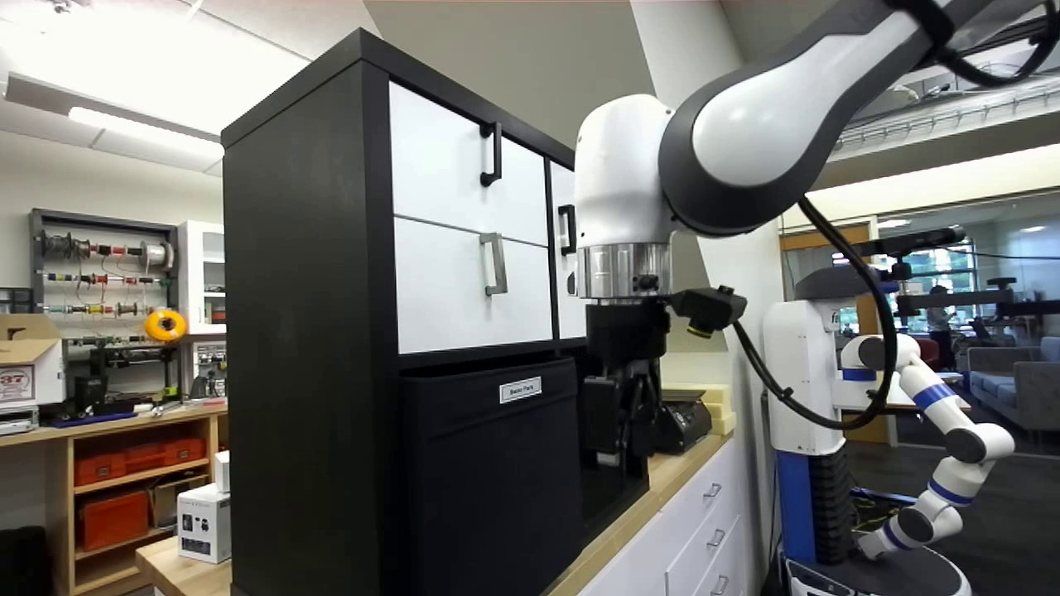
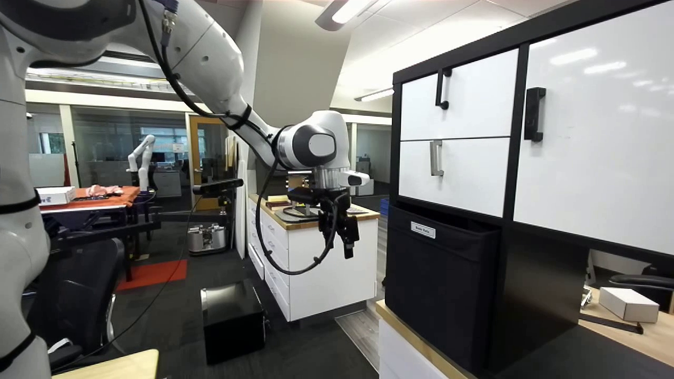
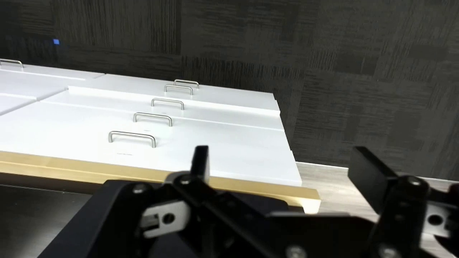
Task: Push the black basket into the bottom of the black cabinet
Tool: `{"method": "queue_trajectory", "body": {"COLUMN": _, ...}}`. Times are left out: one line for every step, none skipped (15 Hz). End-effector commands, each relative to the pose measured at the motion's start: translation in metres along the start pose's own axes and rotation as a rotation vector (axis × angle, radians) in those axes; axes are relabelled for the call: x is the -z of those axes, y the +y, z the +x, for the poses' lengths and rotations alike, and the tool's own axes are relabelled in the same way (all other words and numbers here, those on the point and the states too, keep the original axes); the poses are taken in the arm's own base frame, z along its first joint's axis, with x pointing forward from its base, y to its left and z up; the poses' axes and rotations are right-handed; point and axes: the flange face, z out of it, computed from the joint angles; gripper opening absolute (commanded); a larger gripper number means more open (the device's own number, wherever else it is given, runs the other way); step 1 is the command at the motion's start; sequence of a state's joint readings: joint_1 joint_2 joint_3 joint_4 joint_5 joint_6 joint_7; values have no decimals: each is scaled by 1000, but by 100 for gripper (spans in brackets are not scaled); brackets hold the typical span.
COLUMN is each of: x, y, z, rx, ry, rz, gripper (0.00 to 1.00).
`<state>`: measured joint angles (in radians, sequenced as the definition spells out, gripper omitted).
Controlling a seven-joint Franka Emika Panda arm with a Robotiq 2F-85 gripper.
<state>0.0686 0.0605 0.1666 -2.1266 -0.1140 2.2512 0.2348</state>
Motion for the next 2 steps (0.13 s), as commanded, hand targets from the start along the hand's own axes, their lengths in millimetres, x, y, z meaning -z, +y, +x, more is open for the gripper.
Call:
{"method": "queue_trajectory", "body": {"x": 6, "y": -1, "z": -5, "rx": 3, "ry": -10, "rz": -3, "gripper": 100}}
{"method": "queue_trajectory", "body": {"x": 11, "y": -1, "z": -8, "rx": 5, "ry": -14, "rz": -6, "gripper": 100}}
